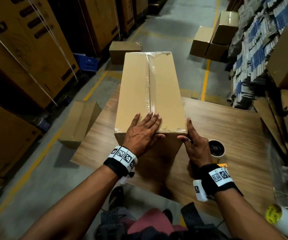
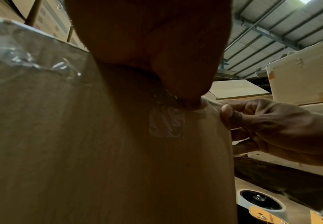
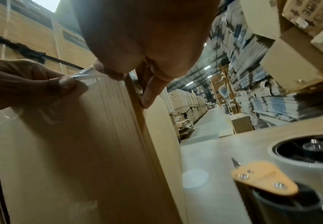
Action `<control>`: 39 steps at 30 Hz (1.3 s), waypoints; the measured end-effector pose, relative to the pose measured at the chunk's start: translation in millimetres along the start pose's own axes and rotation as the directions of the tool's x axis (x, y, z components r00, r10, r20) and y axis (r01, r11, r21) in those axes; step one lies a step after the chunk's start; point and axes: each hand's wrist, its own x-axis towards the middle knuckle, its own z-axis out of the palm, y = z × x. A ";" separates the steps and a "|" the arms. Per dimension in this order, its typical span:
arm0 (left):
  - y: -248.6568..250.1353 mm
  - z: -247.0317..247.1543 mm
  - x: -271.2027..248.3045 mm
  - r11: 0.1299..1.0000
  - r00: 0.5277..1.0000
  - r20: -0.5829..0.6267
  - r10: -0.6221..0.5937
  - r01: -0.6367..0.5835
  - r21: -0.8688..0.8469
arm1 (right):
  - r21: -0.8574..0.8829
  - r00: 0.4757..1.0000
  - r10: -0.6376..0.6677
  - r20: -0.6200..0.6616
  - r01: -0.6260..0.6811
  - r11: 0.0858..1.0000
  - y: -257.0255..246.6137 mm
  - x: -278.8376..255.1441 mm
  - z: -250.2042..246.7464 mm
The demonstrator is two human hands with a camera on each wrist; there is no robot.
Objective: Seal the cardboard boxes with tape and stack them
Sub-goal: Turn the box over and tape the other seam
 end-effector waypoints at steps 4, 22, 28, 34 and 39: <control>7.2 2.9 -0.9 0.997 0.980 -0.190 0.060 -0.069 -0.041 | -0.099 0.992 0.053 -0.114 -0.064 0.993 1.5 -15.1 13.1; 24.1 29.4 15.1 0.922 0.770 -0.630 0.096 -0.307 -0.235 | 0.077 0.951 0.188 -0.246 -0.174 0.982 5.7 -26.3 20.6; 33.9 26.4 15.1 0.932 0.765 -0.644 0.018 -0.246 -0.266 | 0.051 0.940 0.218 -0.262 -0.212 0.976 -0.4 -21.9 19.1; 33.6 16.9 7.4 0.910 0.791 -0.608 -0.065 -0.203 -0.362 | 0.016 0.948 0.261 -0.180 -0.262 0.965 -15.9 -22.7 4.7; 0.3 -1.0 -25.7 0.832 0.673 -0.573 -0.468 0.117 -0.542 | 0.122 0.928 0.363 -0.079 -0.353 0.928 -31.2 -14.0 -19.3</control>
